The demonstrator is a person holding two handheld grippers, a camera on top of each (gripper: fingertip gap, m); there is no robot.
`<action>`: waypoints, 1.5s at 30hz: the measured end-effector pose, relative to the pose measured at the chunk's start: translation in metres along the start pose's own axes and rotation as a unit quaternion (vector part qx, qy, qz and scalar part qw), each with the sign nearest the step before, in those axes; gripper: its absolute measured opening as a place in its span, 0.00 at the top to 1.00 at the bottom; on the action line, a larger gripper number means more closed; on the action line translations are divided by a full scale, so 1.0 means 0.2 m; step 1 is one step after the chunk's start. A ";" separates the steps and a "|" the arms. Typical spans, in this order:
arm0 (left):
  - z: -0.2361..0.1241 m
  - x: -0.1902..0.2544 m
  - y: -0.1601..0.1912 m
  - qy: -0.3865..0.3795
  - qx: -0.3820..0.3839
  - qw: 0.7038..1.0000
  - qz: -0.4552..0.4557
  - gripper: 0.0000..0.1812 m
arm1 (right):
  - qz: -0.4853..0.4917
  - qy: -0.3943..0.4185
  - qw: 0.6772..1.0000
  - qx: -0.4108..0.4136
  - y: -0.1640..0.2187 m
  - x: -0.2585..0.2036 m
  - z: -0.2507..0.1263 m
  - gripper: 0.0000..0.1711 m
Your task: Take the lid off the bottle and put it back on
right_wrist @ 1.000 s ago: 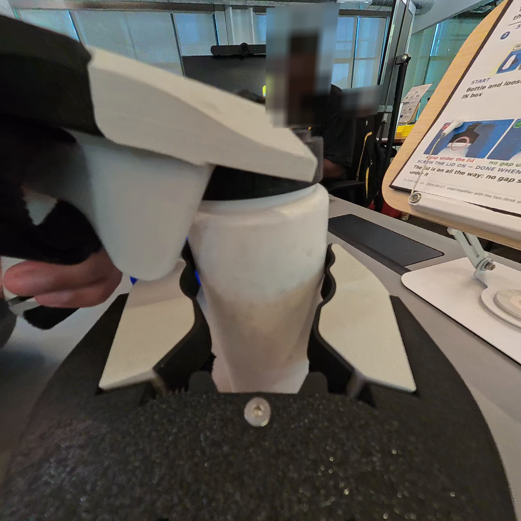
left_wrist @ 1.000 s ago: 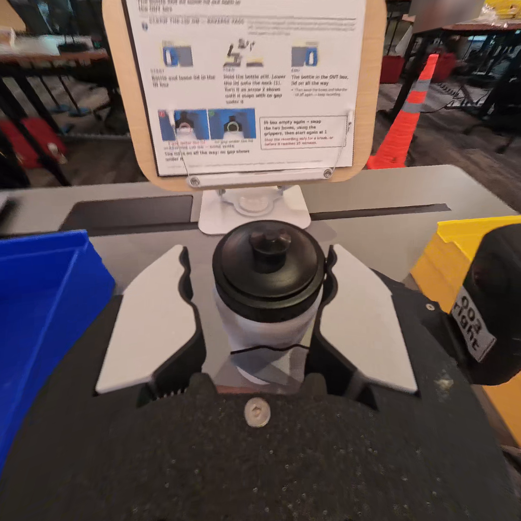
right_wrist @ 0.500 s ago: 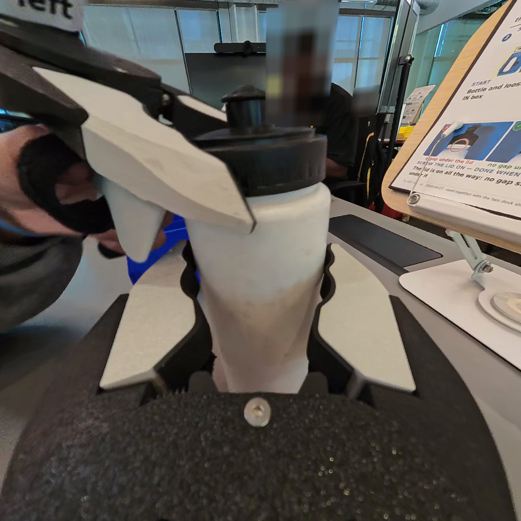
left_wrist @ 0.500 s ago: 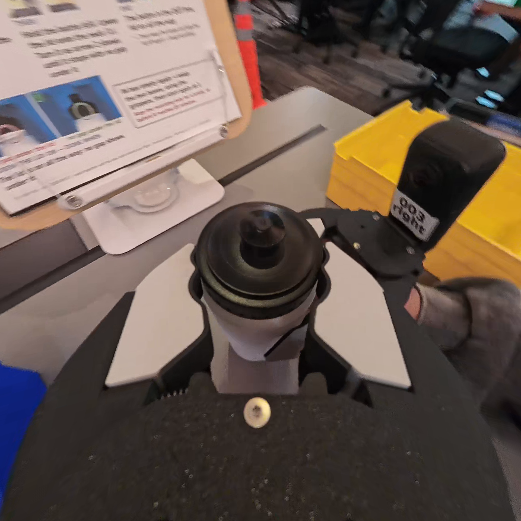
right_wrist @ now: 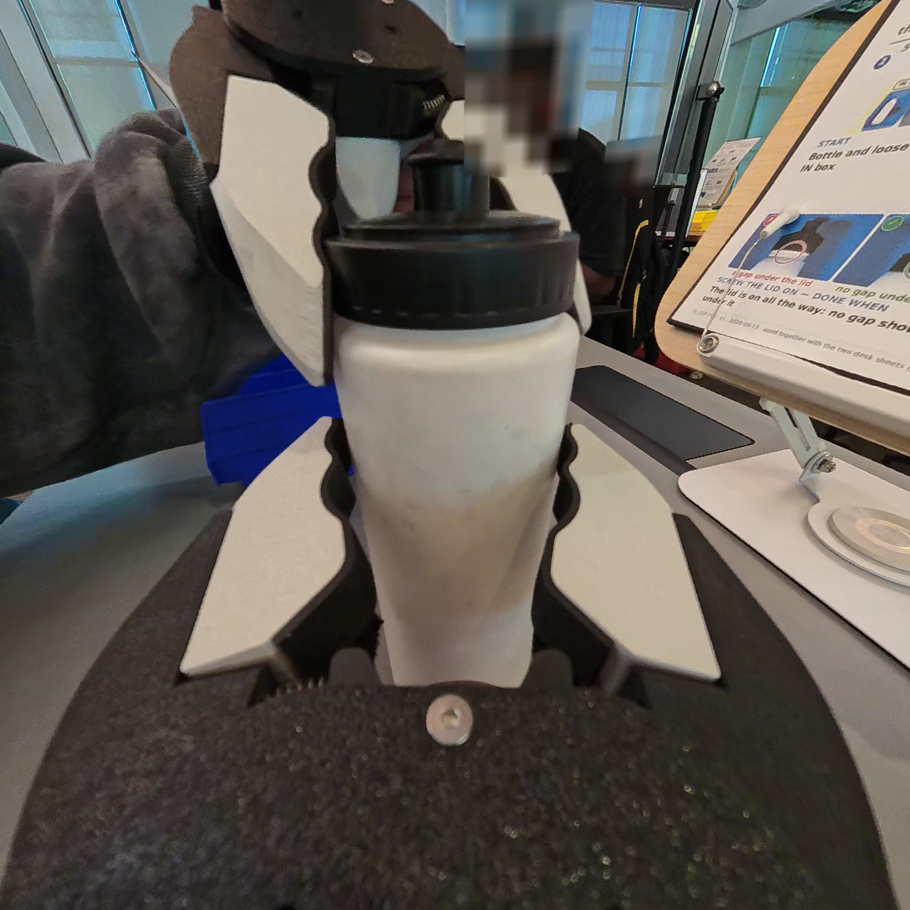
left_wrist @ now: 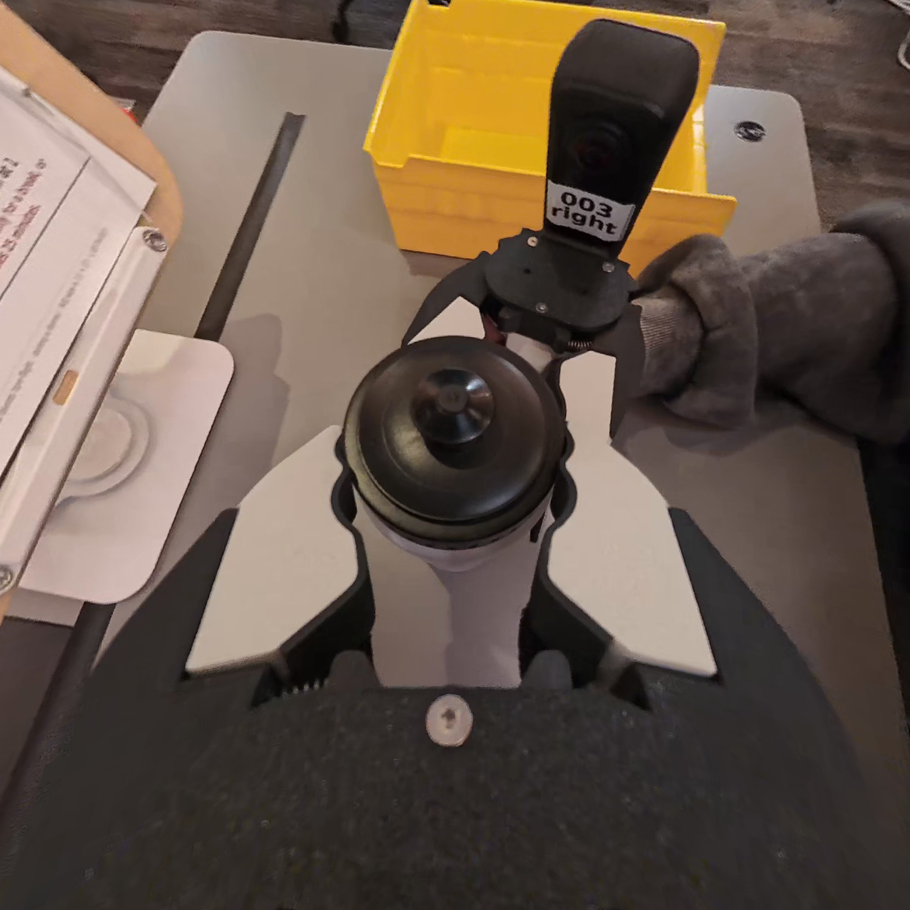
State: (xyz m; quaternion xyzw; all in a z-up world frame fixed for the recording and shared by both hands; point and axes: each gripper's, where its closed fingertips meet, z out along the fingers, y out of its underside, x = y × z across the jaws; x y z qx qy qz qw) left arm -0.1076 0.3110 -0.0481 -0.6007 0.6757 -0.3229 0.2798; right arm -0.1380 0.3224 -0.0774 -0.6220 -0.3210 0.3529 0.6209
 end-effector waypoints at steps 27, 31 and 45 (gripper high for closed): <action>-0.07 0.01 -0.04 -0.007 -0.021 0.998 -0.058 0.58 | -0.011 -0.005 1.000 0.009 0.00 -0.02 0.01 0.53; -0.05 -0.01 -0.04 -0.052 -0.048 0.993 -0.097 0.59 | -0.006 0.005 1.000 0.010 0.00 -0.01 0.01 0.53; -0.07 -0.01 0.00 -0.226 -0.165 0.921 -0.272 0.59 | -0.025 0.047 0.998 -0.015 0.01 0.00 0.01 0.53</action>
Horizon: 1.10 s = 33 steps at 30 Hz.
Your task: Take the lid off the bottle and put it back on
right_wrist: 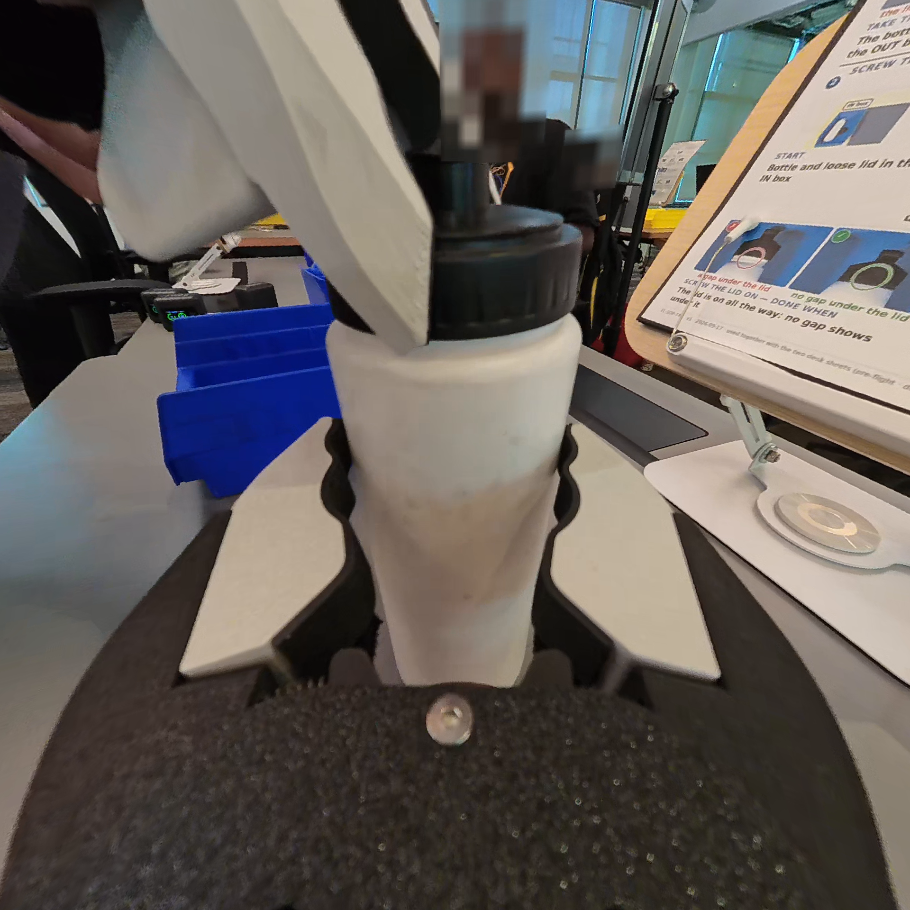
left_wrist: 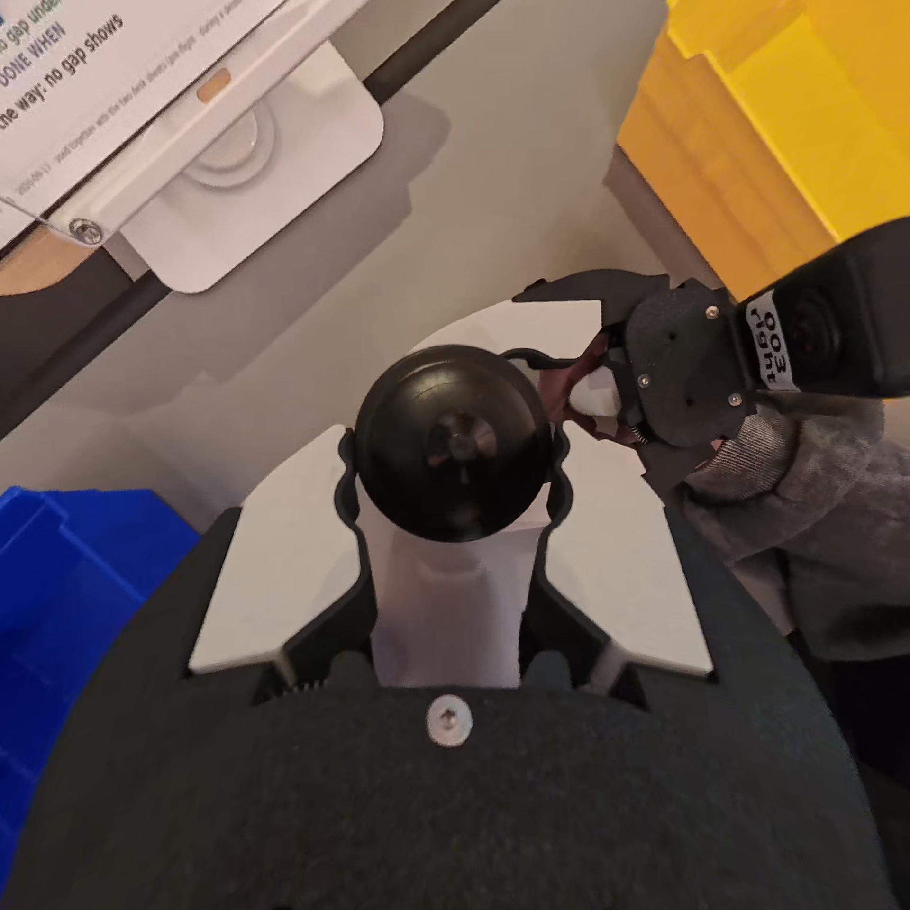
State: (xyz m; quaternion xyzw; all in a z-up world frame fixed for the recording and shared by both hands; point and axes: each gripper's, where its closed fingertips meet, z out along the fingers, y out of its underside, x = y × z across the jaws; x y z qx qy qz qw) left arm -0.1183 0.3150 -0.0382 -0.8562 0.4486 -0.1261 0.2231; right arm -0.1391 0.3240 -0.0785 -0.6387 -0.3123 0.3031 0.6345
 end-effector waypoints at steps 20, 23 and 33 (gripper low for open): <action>-0.06 0.10 0.10 0.271 -0.035 0.879 0.390 0.59 | 0.047 -0.143 0.988 0.020 -0.01 -0.14 -0.03 0.53; -0.10 0.12 0.17 0.343 -0.023 0.832 0.436 0.59 | 0.066 -0.204 0.976 0.022 -0.02 -0.22 -0.05 0.53; -0.10 0.07 0.19 0.412 0.038 0.758 0.505 0.59 | 0.165 -0.300 0.938 0.044 -0.05 -0.24 -0.09 0.53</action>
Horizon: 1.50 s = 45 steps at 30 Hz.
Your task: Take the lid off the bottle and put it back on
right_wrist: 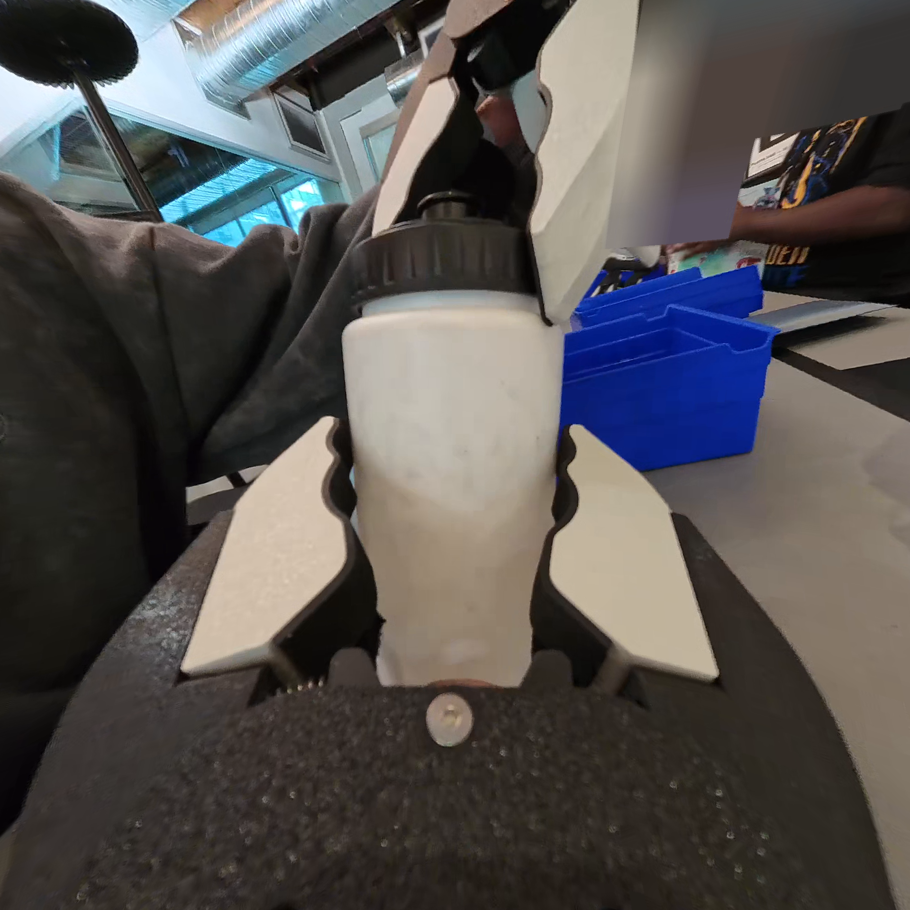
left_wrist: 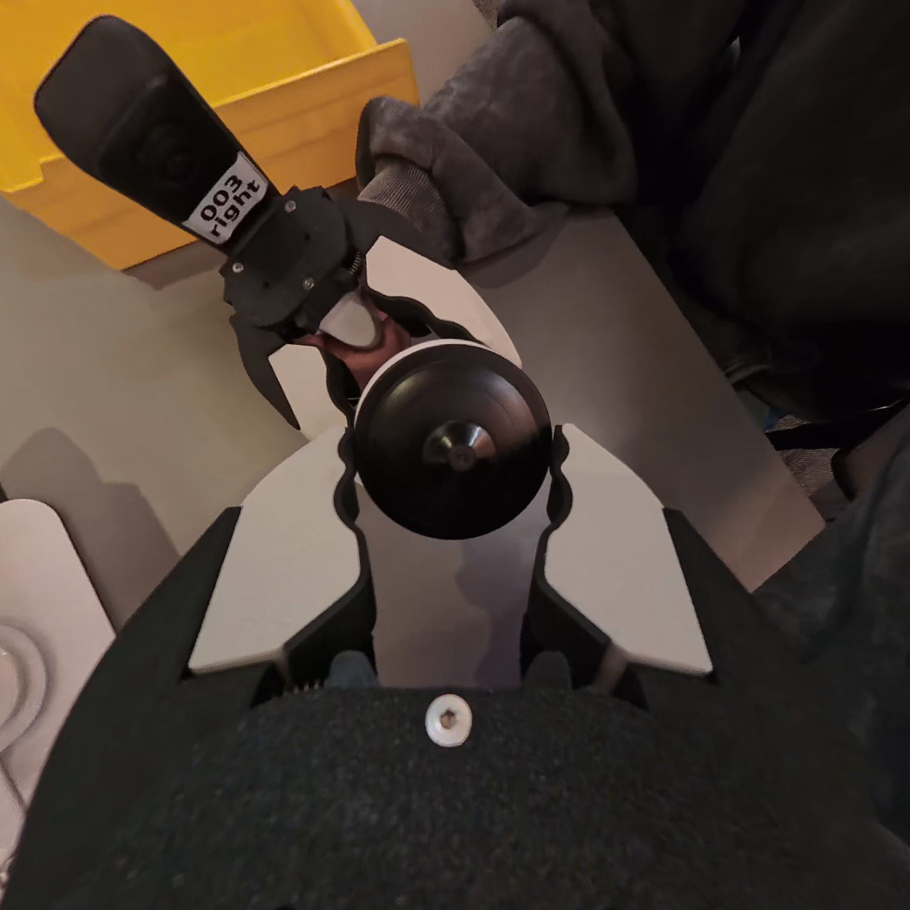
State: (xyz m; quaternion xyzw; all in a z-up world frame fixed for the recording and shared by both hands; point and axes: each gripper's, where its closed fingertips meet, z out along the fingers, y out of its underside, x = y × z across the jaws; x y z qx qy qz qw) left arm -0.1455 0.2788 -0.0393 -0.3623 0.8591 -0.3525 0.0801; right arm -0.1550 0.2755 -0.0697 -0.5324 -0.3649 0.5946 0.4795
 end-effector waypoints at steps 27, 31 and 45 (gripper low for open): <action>0.02 -0.28 -0.04 -0.273 0.094 0.938 -0.194 0.57 | -0.171 0.269 0.947 0.035 -0.07 0.24 -0.13 0.53; 0.03 -0.26 -0.03 -0.178 0.062 0.976 -0.111 0.58 | -0.168 0.263 0.949 0.039 -0.07 0.24 -0.13 0.53; 0.02 -0.37 -0.11 -0.311 0.217 0.891 -0.250 0.41 | -0.166 0.264 0.949 0.044 -0.07 0.25 -0.13 0.53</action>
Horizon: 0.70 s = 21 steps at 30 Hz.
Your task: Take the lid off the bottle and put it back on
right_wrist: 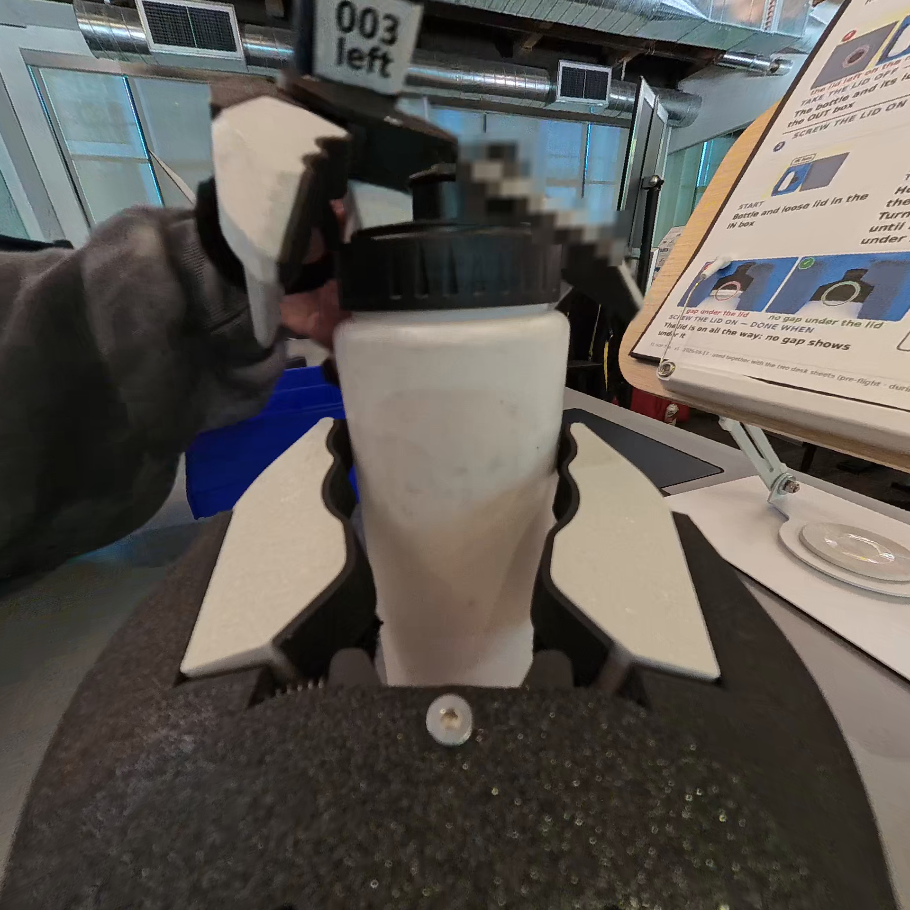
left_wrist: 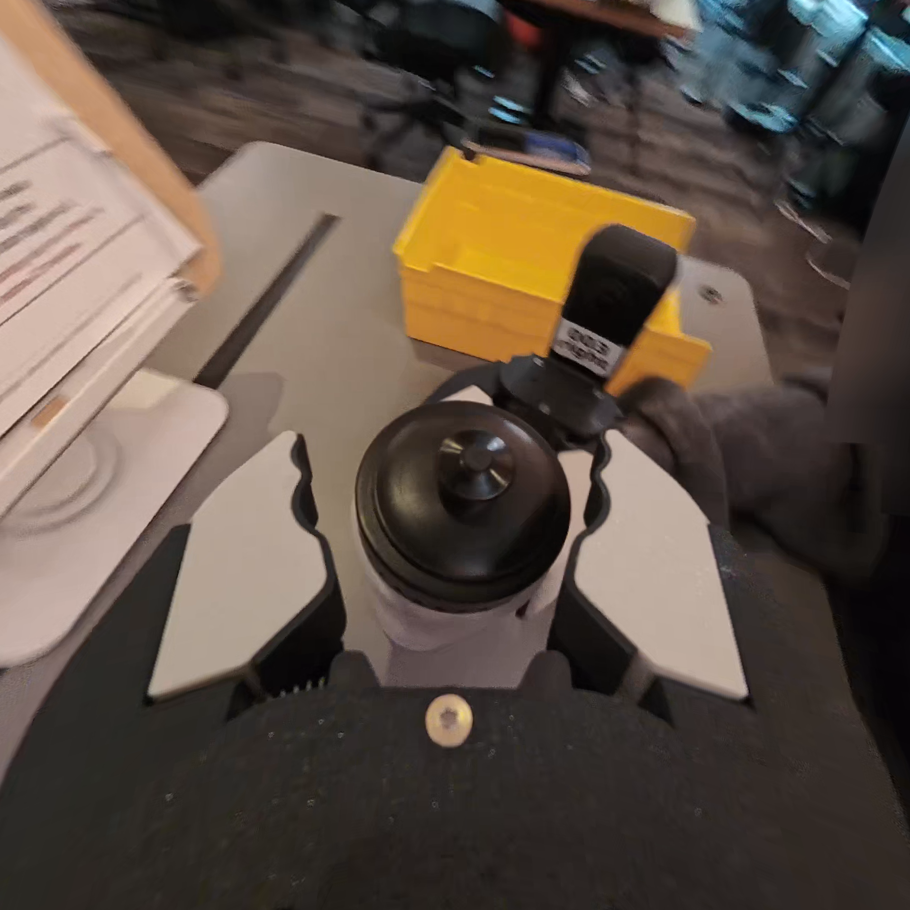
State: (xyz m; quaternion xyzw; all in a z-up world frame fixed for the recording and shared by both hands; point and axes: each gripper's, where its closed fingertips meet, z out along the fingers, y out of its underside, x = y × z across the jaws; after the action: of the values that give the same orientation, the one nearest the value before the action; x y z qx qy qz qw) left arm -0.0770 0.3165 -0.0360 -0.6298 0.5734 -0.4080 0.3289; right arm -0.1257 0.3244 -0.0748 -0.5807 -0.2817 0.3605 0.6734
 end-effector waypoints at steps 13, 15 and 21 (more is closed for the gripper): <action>-0.11 -0.05 0.04 -0.338 0.165 0.922 -0.095 0.57 | 0.002 0.003 1.000 -0.001 0.00 0.00 0.00 0.53; -0.10 -0.05 0.05 -0.317 0.133 0.936 -0.070 0.58 | 0.001 0.005 1.000 0.000 0.00 0.01 0.00 0.53; -0.10 -0.03 0.08 -0.177 0.004 0.984 -0.014 0.59 | 0.000 0.003 1.000 -0.001 0.00 0.01 0.01 0.53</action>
State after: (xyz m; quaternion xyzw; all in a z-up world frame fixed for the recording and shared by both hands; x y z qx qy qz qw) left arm -0.1023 0.3212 -0.0409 -0.6989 0.4950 -0.2970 0.4222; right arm -0.1265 0.3263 -0.0749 -0.5825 -0.2804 0.3583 0.6736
